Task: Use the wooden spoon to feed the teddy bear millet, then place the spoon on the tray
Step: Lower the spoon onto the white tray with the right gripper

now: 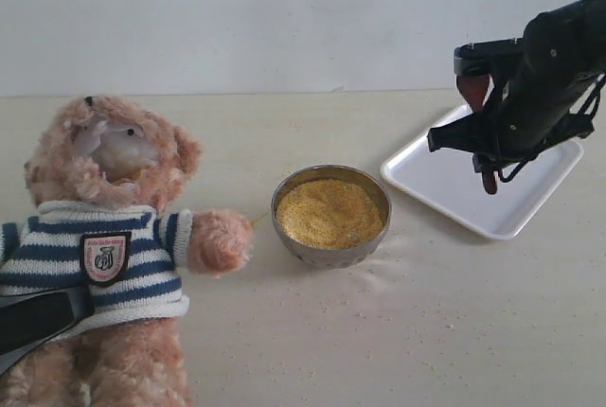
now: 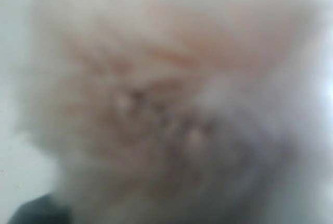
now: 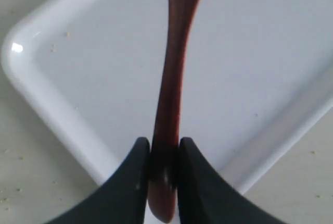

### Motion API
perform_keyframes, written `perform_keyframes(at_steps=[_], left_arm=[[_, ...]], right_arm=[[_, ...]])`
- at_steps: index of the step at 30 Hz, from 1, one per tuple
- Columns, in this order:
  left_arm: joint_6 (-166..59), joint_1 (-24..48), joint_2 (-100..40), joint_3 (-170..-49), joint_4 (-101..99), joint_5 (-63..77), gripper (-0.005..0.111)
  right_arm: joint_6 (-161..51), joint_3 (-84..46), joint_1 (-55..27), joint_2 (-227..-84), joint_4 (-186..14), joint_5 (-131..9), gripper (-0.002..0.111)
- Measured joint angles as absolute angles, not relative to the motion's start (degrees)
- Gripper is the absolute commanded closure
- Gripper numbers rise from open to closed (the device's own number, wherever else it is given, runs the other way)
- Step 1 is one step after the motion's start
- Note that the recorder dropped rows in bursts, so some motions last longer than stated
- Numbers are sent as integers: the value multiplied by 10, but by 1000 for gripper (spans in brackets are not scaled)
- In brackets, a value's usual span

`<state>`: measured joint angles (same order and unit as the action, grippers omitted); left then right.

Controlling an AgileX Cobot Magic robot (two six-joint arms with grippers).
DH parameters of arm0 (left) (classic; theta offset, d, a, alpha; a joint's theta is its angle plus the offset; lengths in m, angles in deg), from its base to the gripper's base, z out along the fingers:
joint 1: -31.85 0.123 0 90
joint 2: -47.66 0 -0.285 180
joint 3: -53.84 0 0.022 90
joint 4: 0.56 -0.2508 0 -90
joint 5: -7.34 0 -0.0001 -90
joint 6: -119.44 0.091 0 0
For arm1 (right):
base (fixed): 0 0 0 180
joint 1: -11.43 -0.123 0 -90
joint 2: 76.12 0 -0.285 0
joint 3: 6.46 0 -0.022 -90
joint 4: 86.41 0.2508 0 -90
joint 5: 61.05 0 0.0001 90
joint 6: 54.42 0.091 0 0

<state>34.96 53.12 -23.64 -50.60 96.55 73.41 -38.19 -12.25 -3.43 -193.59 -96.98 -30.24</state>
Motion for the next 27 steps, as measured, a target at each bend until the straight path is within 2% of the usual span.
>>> perform_keyframes(at_steps=[15, 22, 27], left_arm=[[350, 531, -236, -506, 965, 734, 102], [350, 531, -236, -506, 965, 734, 102], [350, 531, -236, -506, 965, 734, 102]], right_arm=[[-462, -63, -27, -2001, -912, -265, 107], [-463, -60, -27, -2005, -908, -259, 91], [-465, -60, -27, -2005, -897, -259, 91]])
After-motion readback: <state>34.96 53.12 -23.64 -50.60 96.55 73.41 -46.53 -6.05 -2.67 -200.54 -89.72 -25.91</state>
